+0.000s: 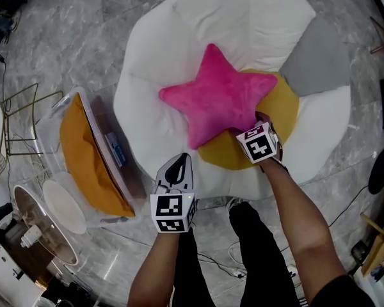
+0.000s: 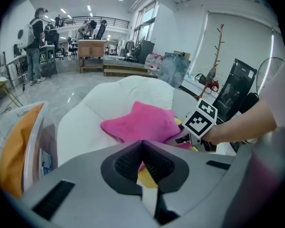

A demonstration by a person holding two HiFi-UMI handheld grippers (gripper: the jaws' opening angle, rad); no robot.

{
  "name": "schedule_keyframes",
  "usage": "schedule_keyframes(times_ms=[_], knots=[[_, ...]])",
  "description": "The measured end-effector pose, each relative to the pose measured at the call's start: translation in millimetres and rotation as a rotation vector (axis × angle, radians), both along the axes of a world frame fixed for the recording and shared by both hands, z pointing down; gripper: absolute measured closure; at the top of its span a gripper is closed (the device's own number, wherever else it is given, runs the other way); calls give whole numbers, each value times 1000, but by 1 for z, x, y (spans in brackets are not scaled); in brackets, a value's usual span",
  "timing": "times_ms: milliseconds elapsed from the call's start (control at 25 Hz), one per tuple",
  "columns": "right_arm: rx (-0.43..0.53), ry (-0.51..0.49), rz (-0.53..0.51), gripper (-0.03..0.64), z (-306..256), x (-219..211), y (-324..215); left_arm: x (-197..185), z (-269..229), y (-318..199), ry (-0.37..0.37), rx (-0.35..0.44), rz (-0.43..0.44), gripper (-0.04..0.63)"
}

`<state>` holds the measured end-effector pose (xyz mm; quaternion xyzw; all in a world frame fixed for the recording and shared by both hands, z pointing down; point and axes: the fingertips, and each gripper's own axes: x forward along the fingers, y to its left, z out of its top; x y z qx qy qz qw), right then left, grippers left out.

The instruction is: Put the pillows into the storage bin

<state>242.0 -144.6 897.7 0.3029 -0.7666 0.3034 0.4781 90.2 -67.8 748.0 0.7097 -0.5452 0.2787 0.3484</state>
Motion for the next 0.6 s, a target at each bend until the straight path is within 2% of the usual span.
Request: schedule_keyframes(times_ms=[440,600], knots=[[115,-93,12,279,-74,-1,28,-19,-27,22,2,9,-26,577],[178,-170,-3,284,-111,-11,47,-41,-35,31,-12,17,-46,577]])
